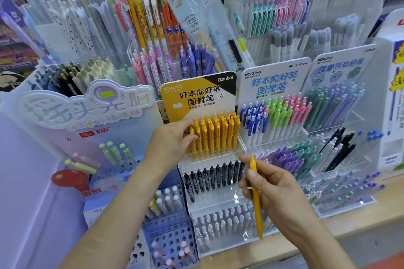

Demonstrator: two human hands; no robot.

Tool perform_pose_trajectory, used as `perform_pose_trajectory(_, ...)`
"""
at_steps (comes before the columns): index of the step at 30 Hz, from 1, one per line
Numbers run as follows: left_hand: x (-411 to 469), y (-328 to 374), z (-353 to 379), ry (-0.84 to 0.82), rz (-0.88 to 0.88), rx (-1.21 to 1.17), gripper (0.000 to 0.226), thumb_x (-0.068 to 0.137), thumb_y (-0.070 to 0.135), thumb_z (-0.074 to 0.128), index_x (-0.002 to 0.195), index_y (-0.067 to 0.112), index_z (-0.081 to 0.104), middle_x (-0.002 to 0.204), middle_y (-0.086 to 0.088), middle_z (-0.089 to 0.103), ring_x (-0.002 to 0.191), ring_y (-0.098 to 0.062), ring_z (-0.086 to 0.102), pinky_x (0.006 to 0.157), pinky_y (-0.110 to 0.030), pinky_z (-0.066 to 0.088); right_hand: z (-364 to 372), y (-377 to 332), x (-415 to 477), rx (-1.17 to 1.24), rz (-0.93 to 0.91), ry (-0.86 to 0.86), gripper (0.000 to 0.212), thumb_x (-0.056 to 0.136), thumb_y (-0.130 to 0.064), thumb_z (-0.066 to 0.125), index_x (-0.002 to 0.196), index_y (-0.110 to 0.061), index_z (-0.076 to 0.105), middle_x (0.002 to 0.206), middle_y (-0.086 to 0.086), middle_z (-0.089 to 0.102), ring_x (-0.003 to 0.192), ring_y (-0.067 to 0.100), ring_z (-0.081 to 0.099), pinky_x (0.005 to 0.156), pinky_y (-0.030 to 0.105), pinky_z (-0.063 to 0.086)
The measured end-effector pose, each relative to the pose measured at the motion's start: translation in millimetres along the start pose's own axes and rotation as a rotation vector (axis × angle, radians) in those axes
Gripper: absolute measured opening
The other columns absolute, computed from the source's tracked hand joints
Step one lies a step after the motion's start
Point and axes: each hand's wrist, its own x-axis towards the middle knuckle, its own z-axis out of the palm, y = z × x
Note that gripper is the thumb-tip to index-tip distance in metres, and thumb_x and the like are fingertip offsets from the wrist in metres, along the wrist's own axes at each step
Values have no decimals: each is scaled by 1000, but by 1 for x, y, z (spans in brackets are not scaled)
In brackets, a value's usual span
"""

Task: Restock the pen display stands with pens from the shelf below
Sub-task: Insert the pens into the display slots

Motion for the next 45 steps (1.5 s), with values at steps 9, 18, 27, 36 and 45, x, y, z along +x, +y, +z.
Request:
perform_pose_trajectory(9,8,5,-7,-138,-49,118,29,83,29,73,107,21,62,81,2,64,80,-22,61,72,-37,50,4,-5,1,41,10,14,75,37,-47,96,99,-11,76,86,17,70,82,33,72,66,29,57)
perform_pose_trajectory(18,-28,44,-22,-49,-150,-154,34,88,26,67,119,36,58,75,13,61,68,-4,57,64,-19,48,4,-1,0,69,-36,54,62,32,-39,99,81,-11,72,84,24,70,80,37,72,67,29,58)
perform_pose_trajectory(27,-66,81,-15,-276,-440,-856,23,69,31,78,89,22,74,79,4,72,70,-6,62,60,-15,46,17,1,1,-128,-137,3,24,59,-5,76,79,0,64,72,10,72,69,14,70,65,20,55)
perform_pose_trajectory(36,-70,75,-19,-164,-372,-799,9,81,23,72,87,29,71,85,6,73,82,-10,68,75,-26,54,15,7,2,-299,-137,-24,25,71,-7,76,96,-9,70,94,6,76,93,16,71,77,23,54)
perform_pose_trajectory(45,-28,26,-49,301,-320,-560,17,85,13,70,94,28,69,86,6,73,85,-12,70,83,-33,56,1,8,1,-301,-118,105,25,86,4,64,101,-15,72,101,0,75,97,16,69,77,29,57)
